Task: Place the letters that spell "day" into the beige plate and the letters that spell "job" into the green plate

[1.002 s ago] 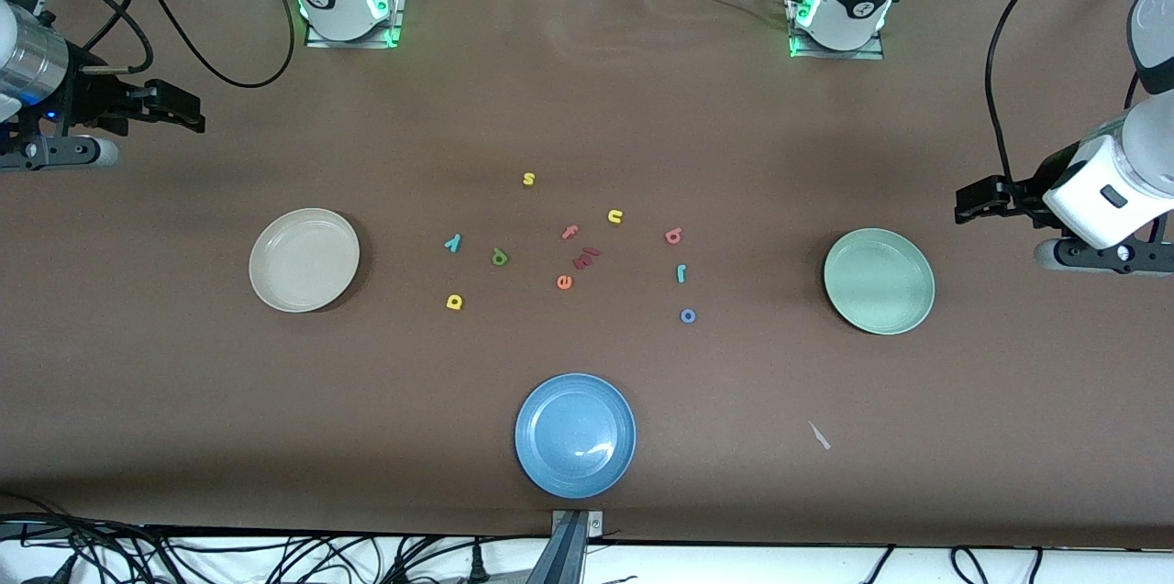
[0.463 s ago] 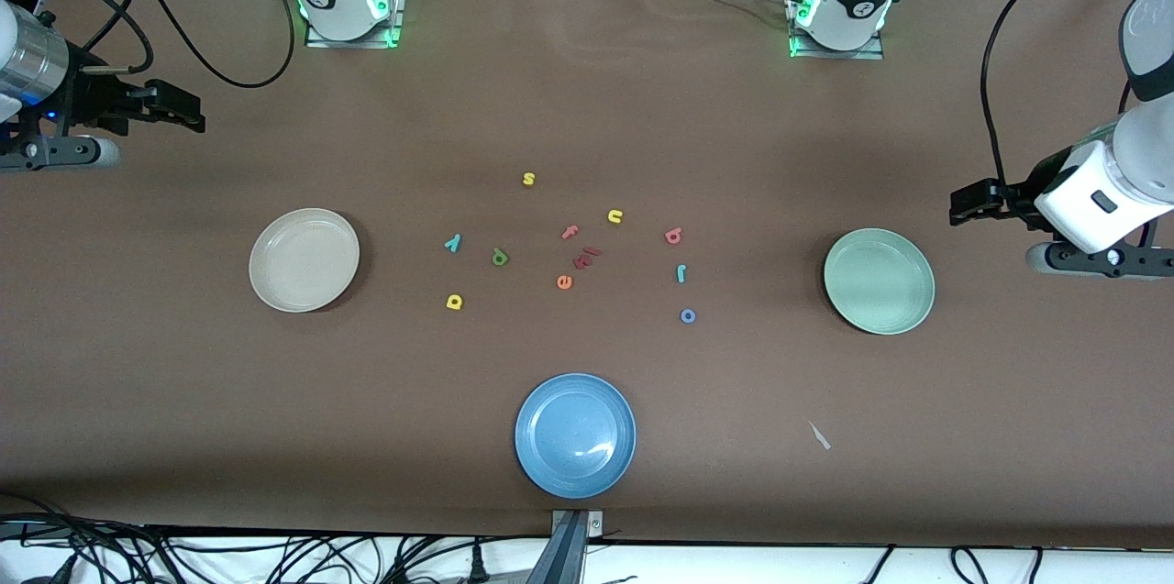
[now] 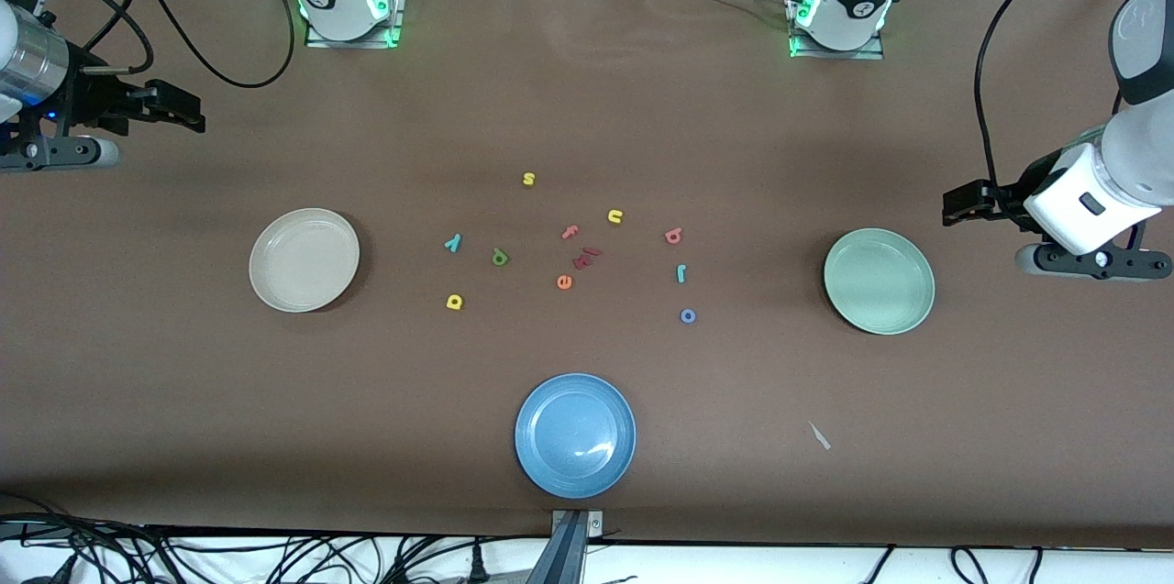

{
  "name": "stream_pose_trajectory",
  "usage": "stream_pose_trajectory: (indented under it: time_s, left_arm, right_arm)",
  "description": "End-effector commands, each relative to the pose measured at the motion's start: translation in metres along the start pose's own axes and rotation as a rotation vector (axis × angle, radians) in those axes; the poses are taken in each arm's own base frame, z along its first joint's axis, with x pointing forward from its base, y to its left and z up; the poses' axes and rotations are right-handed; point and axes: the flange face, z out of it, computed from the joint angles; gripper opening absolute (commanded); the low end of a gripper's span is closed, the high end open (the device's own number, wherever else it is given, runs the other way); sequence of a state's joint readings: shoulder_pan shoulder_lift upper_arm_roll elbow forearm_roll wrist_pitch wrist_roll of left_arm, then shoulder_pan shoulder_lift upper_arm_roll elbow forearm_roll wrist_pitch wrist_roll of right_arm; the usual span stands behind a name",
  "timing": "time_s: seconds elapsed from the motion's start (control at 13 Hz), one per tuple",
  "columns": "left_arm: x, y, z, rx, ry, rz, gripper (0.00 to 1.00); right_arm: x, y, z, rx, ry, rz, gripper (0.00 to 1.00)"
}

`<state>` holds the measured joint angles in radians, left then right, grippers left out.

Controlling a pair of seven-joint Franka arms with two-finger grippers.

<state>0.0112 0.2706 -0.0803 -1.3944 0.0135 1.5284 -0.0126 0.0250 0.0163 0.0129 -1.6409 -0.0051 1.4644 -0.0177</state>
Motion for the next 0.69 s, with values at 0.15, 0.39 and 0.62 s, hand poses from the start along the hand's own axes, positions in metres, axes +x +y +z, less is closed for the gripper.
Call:
stream_pose_trajectory:
  time_s: [0.15,0.39,0.62]
  left_arm:
    - [-0.001,0.006,-0.002,-0.018,0.006,0.022,1.0]
    - [0.005,0.024,0.012,-0.022,-0.018,0.033,1.0]
    - [0.01,0.039,0.025,-0.04,-0.041,0.028,1.0]
  right_arm:
    - [0.001,0.001,-0.004,0.02,-0.006,0.007,1.0]
    - [0.001,0.0,-0.003,0.02,-0.008,0.004,1.0]
    - [0.001,0.0,-0.003,0.02,-0.006,0.004,1.0]
